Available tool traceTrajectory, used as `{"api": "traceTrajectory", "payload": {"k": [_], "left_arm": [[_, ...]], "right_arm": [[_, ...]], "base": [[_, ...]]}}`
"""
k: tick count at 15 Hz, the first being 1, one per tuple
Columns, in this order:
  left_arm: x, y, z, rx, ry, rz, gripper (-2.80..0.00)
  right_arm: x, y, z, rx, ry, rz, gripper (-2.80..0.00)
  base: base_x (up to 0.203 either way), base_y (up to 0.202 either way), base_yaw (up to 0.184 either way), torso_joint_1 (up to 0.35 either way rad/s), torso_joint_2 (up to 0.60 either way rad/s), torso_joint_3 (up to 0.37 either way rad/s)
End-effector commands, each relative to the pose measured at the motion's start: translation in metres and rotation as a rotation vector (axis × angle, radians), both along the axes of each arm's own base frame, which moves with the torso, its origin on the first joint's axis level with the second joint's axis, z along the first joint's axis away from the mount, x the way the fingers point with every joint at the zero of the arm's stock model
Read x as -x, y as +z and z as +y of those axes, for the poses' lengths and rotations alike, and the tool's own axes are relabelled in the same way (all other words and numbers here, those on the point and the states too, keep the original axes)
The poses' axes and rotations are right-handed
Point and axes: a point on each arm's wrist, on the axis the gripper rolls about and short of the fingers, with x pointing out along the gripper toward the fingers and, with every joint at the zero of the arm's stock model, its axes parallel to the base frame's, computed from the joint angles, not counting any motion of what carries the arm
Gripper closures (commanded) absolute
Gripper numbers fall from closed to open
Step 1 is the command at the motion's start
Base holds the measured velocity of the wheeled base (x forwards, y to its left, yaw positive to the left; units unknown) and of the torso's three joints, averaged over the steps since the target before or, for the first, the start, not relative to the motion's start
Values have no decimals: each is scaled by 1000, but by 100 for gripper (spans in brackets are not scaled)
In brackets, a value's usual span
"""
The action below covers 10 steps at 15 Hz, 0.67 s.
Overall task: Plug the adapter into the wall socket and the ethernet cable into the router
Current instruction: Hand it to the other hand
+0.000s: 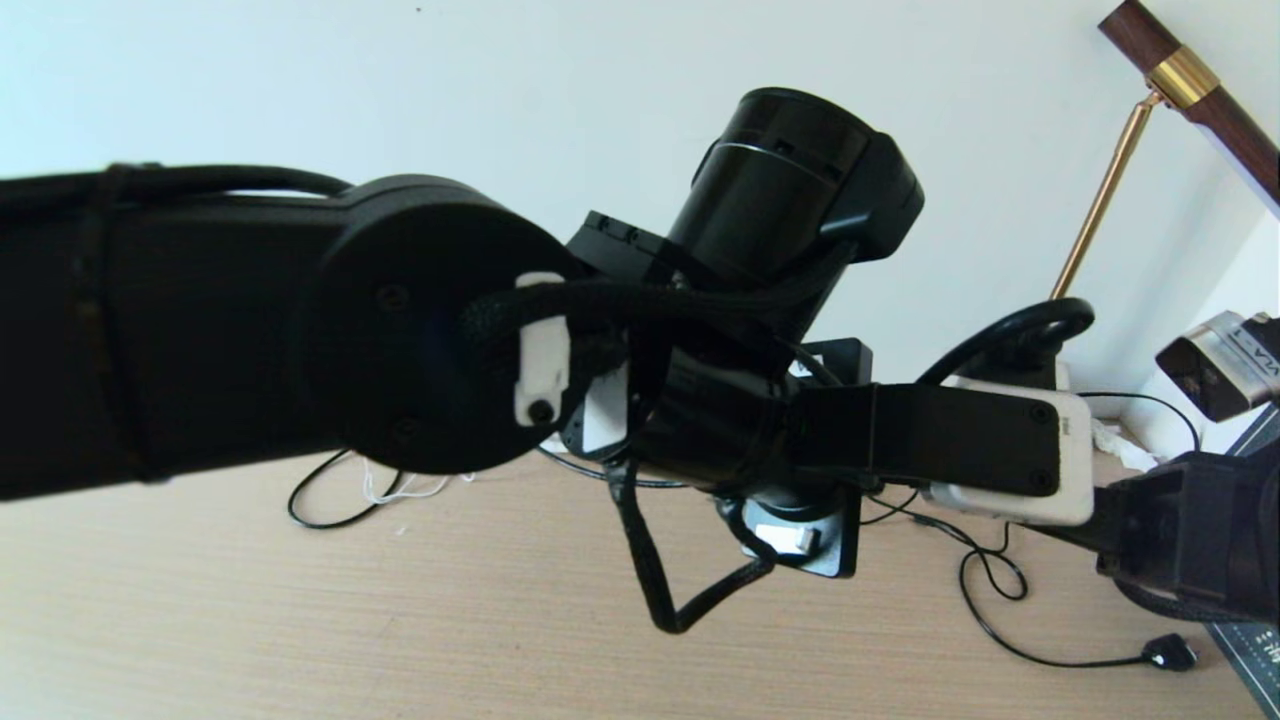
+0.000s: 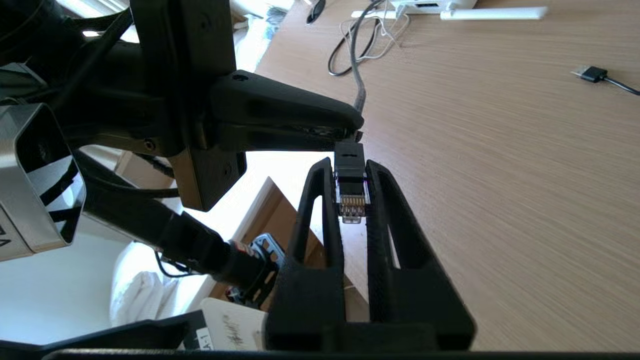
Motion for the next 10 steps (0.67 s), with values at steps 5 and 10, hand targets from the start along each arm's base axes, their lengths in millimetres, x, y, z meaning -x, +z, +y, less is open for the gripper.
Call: {"api": "traceTrajectory", "payload": {"k": [5,10], "left_arm": [[-2,-5,-4,-7,-11,3,0],[-1,-3,-5,12,-14,-8,-280]], "right_arm": [[3,-2,0,-4,13,6,0],[3,-4,0,-7,11,23,0]], "base": [[0,0,0,0,0,0],[0,0,0,0,0,0]]}}
